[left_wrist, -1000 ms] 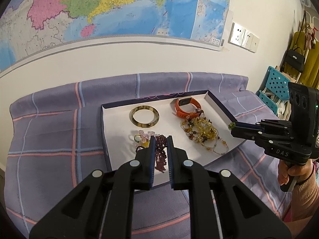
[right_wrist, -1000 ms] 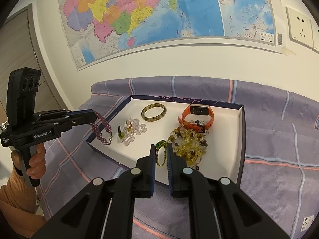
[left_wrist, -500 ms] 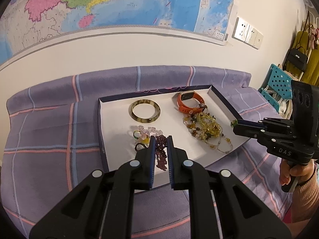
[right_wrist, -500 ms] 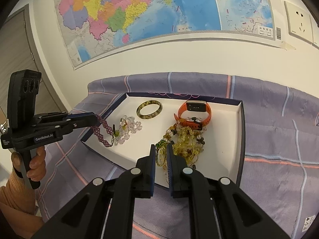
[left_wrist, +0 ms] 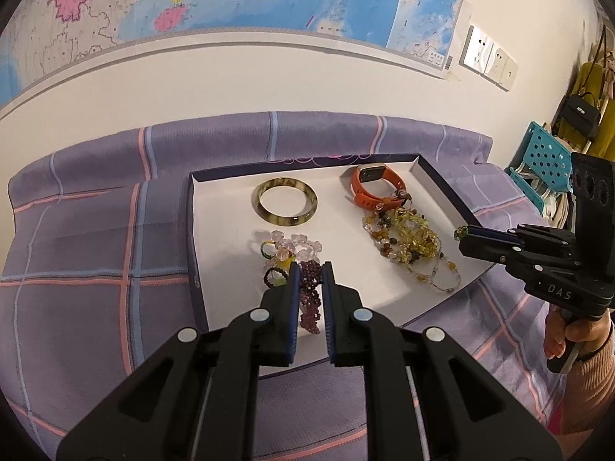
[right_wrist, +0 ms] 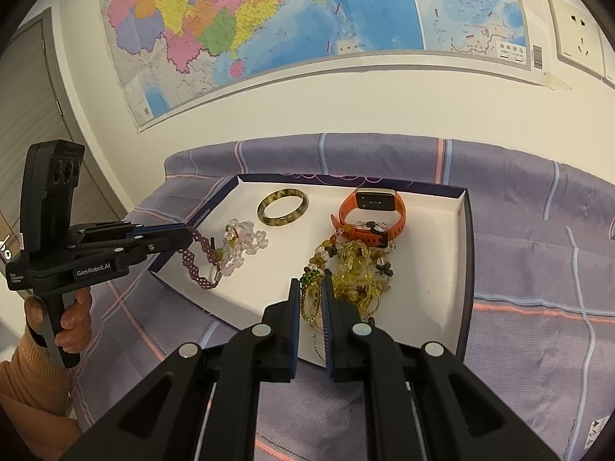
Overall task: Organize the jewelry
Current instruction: 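Carry maroon bracelet into box with left tool while right carries green-gold bracelet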
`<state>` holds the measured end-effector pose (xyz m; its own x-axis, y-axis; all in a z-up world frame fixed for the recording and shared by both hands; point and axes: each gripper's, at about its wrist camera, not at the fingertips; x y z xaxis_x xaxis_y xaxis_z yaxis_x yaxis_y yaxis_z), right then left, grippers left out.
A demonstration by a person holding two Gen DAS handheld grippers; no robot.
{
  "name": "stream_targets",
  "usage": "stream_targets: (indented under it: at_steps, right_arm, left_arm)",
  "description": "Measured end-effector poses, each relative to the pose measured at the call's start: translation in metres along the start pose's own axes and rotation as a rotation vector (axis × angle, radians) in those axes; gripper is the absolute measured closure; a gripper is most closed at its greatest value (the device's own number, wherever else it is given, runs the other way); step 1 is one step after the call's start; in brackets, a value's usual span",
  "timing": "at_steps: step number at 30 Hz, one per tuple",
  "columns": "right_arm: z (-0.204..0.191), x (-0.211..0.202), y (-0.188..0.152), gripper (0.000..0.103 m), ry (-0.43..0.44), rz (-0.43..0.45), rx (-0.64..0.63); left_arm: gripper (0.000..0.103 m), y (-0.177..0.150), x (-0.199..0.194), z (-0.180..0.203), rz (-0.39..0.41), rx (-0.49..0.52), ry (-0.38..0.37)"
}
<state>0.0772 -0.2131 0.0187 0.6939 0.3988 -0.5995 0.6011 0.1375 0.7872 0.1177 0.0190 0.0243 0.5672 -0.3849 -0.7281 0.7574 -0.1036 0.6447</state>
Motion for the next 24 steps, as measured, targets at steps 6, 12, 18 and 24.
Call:
stream_targets:
  at_steps: [6, 12, 18, 24]
  right_arm:
    - [0.002, 0.004, -0.001, 0.094, -0.004, -0.009, 0.006]
    - [0.003, 0.007, -0.002, 0.094, -0.005, -0.018, 0.01]
    - [0.005, 0.012, -0.003, 0.094, -0.005, -0.026, 0.015]
    - [0.007, 0.013, -0.003, 0.094, -0.009, -0.03, 0.021]
  left_arm:
    - [0.092, -0.001, 0.006, -0.003, -0.012, -0.008, 0.006]
    - [0.092, -0.002, 0.01, -0.002, -0.018, -0.004, 0.02]
    - [0.091, -0.002, 0.015, 0.0, -0.028, 0.0, 0.025]
    - [0.091, -0.003, 0.019, -0.002, -0.037, -0.005, 0.03]
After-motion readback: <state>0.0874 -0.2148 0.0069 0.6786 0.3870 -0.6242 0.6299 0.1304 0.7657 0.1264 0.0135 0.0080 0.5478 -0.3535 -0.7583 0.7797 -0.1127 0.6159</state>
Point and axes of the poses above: each gripper's, at about its wrist camera, not at the fingertips, and x roughly the way its jaws point, z to its right, y to its top, and after that the axes turned 7 degrees about -x, right-handed
